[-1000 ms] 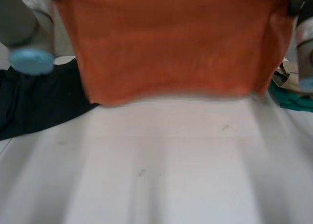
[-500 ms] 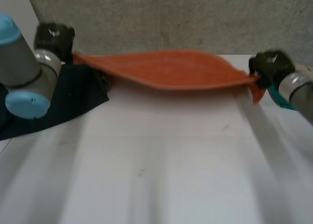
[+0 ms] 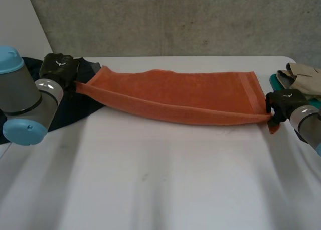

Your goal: Fold the laundry.

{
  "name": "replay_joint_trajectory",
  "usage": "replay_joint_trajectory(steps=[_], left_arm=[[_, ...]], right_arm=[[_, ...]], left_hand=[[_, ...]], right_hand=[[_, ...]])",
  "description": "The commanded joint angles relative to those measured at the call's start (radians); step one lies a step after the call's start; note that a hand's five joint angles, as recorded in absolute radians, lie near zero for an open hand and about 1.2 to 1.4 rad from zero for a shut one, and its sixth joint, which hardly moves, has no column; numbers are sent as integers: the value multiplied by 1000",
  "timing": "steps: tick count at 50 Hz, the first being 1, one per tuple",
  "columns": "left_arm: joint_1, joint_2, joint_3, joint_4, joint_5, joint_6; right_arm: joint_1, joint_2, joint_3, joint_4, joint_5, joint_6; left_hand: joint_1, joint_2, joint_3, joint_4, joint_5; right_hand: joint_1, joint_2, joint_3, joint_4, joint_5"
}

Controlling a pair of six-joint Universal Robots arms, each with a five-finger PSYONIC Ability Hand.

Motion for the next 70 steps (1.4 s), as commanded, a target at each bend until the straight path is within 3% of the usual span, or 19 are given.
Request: replay_joint_trajectory(steps=[1,4,6,7,14,18,23,27,33,40,52,58,68,69,70], left_arm=[[-3,29,-32,-26,1,28],[-5,49,-61,-46,7,49],[-5,60,-78,-57,12,62],[-5,78,-98,-71,14,75],[1,185,-202,-180,18,151],[3,282,-289,-293,14,243],[17,444,-439,-504,14,374],[24,538,-522,-641,37,450],[23,598,-535,-695,118,497],[11,441,-382,-579,120,464],[-49,28,49,-447,-35,376],[-81,-156,294,-434,-103,372],[-120,-368,632,-457,-203,361],[-123,-379,648,-462,-200,359],[-127,-390,663,-463,-194,359]], right_arm=[[-11,-12,43,3,23,-29],[-23,-43,52,4,45,-41],[-28,-58,57,9,45,-45],[-32,-75,62,18,39,-52],[-69,-167,105,99,-32,-202],[-115,-242,143,234,-67,-385],[-224,-366,244,496,-80,-715],[-282,-429,309,599,-118,-920],[-282,-420,324,587,-181,-891],[-212,-321,243,449,-169,-812],[-78,-75,5,130,-95,-545],[-23,64,-145,36,0,-531],[35,248,-364,-85,45,-534],[40,262,-377,-100,46,-534],[43,275,-386,-112,49,-534]], left_hand=[[251,198,203,196,227],[251,198,203,196,227],[251,198,203,196,227],[251,198,203,196,227],[251,198,203,196,227],[251,198,203,196,227],[251,198,203,196,227],[251,198,203,196,227],[251,198,203,196,227],[251,198,203,196,227],[251,198,203,196,227],[251,198,203,196,227],[251,198,203,196,227],[251,198,203,196,227],[173,120,125,118,148]], right_hand=[[144,143,146,146,146],[162,160,164,163,163],[500,498,502,502,502],[544,542,545,545,545],[544,542,546,546,546],[544,542,546,546,546],[544,542,546,546,546],[544,542,546,546,546],[544,542,546,546,546],[544,542,546,546,546],[544,542,546,546,546],[544,542,546,546,546],[544,542,546,546,546],[317,315,319,319,319],[-60,-62,-58,-59,-59]])
